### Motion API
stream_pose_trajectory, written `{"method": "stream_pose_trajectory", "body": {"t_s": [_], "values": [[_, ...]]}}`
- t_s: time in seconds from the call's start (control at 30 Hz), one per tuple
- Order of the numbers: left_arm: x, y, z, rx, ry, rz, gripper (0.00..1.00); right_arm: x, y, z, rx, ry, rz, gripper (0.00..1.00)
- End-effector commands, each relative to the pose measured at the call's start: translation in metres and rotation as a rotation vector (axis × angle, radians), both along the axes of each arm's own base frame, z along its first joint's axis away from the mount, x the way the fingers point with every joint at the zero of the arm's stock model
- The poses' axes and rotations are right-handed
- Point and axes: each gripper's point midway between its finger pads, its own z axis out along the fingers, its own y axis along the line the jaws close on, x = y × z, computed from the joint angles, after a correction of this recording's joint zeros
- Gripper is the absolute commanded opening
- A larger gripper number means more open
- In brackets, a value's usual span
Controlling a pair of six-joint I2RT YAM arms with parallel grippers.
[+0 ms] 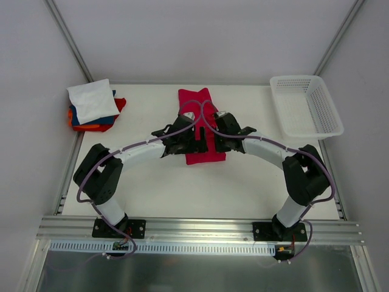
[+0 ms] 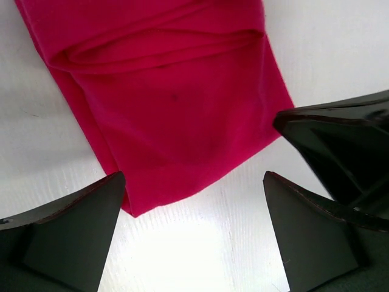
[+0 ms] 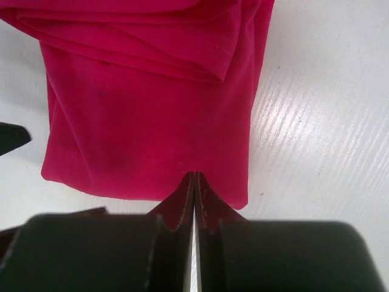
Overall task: Fold and stack the t-shirts
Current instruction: Fold the tshirt
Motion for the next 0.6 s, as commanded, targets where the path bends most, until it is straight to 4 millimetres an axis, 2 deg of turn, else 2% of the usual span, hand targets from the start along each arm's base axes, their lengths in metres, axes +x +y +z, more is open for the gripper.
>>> {"method": "stream_pose_trajectory", "body": {"t_s": [0.0, 0.1, 0.13, 0.17, 0.2, 0.37, 0.5, 0.57], "values": [[0.008, -0.004, 0.05, -0.053, -0.121, 0.008, 0.99, 0.011, 0.016, 0.012, 0.054, -0.031, 0.0, 0.0], [0.007, -0.003, 0.055, -0.052, -0.14, -0.014, 0.99, 0.011, 0.017, 0.009, 0.056, -0.022, 0.002, 0.0], [0.007, -0.005, 0.055, -0.052, -0.143, -0.022, 0.67, 0.011, 0.019, 0.009, 0.059, -0.021, 0.004, 0.0], [0.008, -0.006, 0.056, -0.059, -0.143, -0.024, 0.24, 0.011, 0.019, 0.01, 0.062, -0.023, 0.005, 0.0], [0.009, -0.005, 0.055, -0.057, -0.142, -0.012, 0.0, 0.011, 0.02, 0.01, 0.064, -0.024, 0.005, 0.0], [0.017, -0.016, 0.042, -0.066, -0.113, -0.02, 0.0, 0.012, 0.02, 0.009, 0.061, -0.024, 0.001, 0.0], [0.02, -0.022, 0.01, -0.043, -0.06, -0.016, 0.0, 0.01, 0.019, 0.004, 0.057, -0.014, -0.001, 0.0], [0.015, -0.027, 0.0, -0.061, -0.026, -0.027, 0.0, 0.009, 0.018, 0.003, 0.056, -0.013, -0.003, 0.0]]}}
